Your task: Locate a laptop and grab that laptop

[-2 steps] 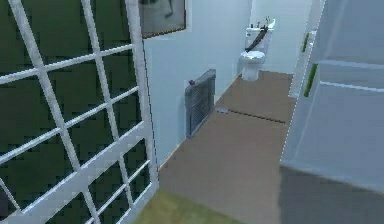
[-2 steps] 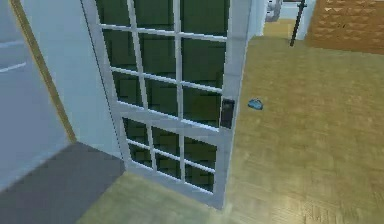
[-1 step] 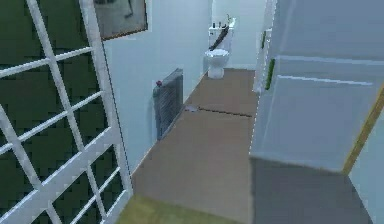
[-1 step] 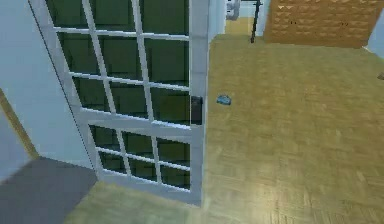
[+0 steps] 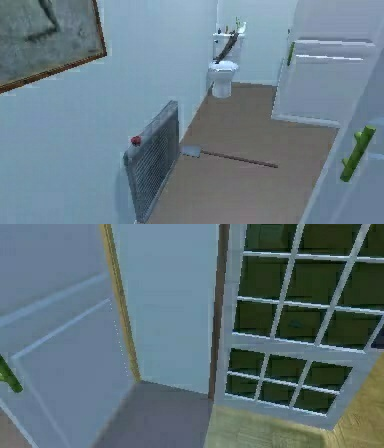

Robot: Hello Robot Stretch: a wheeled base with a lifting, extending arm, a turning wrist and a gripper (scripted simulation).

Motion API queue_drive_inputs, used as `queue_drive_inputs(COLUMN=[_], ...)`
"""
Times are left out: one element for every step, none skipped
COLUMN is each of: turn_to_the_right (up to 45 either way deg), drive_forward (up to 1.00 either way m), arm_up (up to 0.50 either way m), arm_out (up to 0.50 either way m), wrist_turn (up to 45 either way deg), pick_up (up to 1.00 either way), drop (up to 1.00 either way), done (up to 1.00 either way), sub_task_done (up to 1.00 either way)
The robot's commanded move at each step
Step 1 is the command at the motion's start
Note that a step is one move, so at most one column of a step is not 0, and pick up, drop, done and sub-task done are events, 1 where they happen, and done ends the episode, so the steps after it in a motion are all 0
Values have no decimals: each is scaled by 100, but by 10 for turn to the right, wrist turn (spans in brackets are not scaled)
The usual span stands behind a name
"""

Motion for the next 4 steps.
queue_drive_inputs(turn_to_the_right=[0, 450, 90, 0], drive_forward=[70, 0, 0, 95], arm_up=[0, 0, 0, 0], arm_out=[0, 0, 0, 0], wrist_turn=[0, 0, 0, 0], pick_up=[0, 0, 0, 0], drop=[0, 0, 0, 0], done=[0, 0, 0, 0], sub_task_done=[0, 0, 0, 0])
